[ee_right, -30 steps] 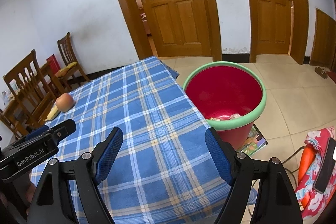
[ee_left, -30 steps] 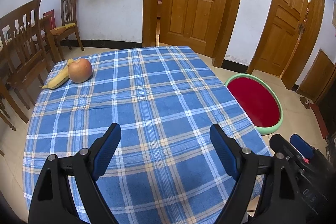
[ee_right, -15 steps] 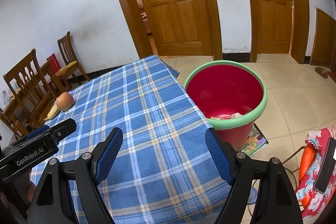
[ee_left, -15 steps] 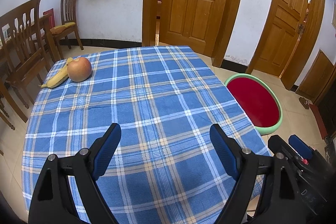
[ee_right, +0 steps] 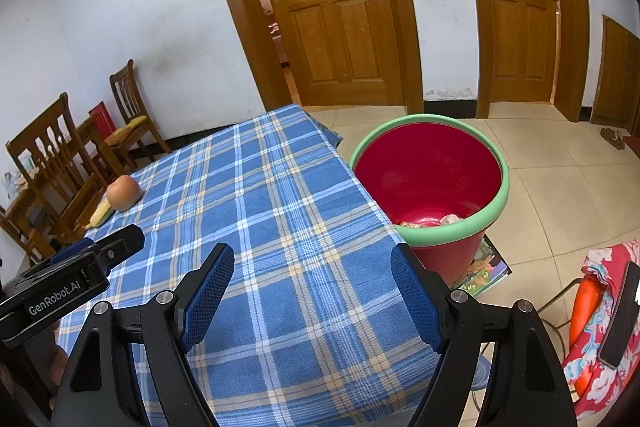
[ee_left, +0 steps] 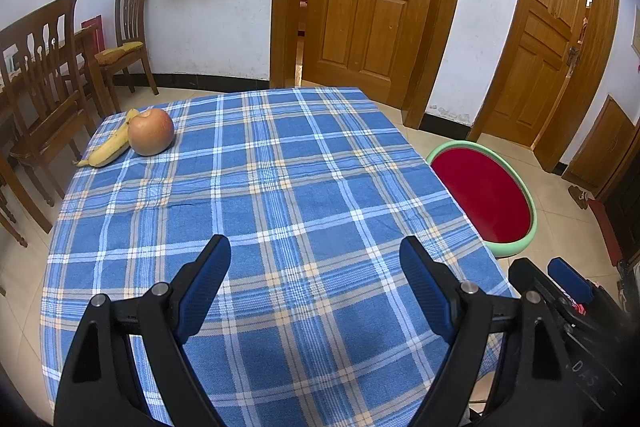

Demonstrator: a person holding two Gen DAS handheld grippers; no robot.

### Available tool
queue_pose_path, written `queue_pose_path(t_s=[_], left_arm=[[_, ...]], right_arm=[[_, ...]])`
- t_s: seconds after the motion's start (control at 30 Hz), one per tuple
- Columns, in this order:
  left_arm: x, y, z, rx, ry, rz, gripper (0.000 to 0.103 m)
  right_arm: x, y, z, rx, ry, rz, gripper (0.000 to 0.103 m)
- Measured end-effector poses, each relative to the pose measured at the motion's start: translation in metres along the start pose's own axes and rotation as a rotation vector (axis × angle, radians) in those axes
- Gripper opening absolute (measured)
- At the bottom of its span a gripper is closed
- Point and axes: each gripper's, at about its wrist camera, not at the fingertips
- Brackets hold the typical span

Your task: Collect trash

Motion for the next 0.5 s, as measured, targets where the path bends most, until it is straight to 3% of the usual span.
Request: queue_pose_path(t_s=[0.5], left_arm=[[-0.0003,0.0004,-0.0012,0.001,0.0,0.0,0.086]], right_arm=[[0.0,-0.0001,-0.0002,0.0,0.001,0.0,0.081]])
Point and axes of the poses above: each gripper's, at about its wrist camera, not at the fingertips, and y roughly the way its jaws point, z to its right, x to its underside, and after that the axes turned 5 degrees about -y, right-handed
